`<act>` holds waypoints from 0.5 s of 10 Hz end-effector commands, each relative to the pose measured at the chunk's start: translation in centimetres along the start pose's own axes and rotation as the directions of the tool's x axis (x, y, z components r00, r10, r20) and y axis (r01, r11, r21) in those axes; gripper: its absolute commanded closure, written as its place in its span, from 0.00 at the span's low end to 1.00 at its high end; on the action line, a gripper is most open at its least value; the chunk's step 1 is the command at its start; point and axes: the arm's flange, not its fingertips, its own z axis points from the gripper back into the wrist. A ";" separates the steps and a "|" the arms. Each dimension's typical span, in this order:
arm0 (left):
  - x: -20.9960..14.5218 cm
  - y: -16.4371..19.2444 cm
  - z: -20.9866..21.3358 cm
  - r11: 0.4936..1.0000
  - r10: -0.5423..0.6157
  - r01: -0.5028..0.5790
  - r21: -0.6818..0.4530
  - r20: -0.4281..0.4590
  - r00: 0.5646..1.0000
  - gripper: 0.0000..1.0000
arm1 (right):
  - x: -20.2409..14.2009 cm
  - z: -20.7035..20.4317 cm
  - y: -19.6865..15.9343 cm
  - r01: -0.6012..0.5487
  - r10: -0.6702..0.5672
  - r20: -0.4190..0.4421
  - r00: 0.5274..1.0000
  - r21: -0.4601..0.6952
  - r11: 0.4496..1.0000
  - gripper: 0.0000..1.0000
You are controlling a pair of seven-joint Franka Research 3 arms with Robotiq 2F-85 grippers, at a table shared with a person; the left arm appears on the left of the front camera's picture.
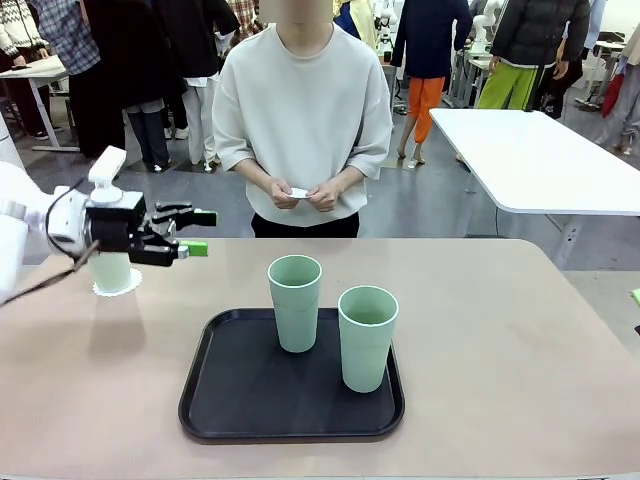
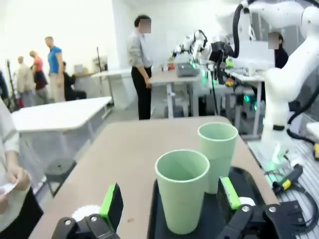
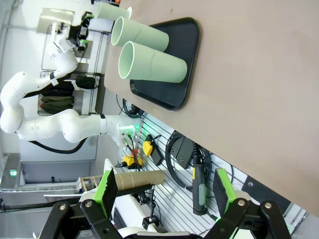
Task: Place coasters on the table and set cups on them.
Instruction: Take one Reusable plastic cup from the Flat Tray and place it on a coaster set by the human.
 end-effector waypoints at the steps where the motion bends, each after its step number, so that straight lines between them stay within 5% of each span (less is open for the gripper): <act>1: -4.1 -0.9 -0.2 0.998 0.019 -0.015 -0.054 0.067 0.998 0.00 | 0.1 -0.2 -0.2 -0.014 0.013 0.009 1.000 0.021 1.000 0.00; 5: -7.7 -0.2 -1.7 0.997 0.038 -0.038 -0.065 -0.002 0.999 0.00 | 0.1 -0.2 -0.2 -0.014 0.013 0.009 1.000 0.021 1.000 0.00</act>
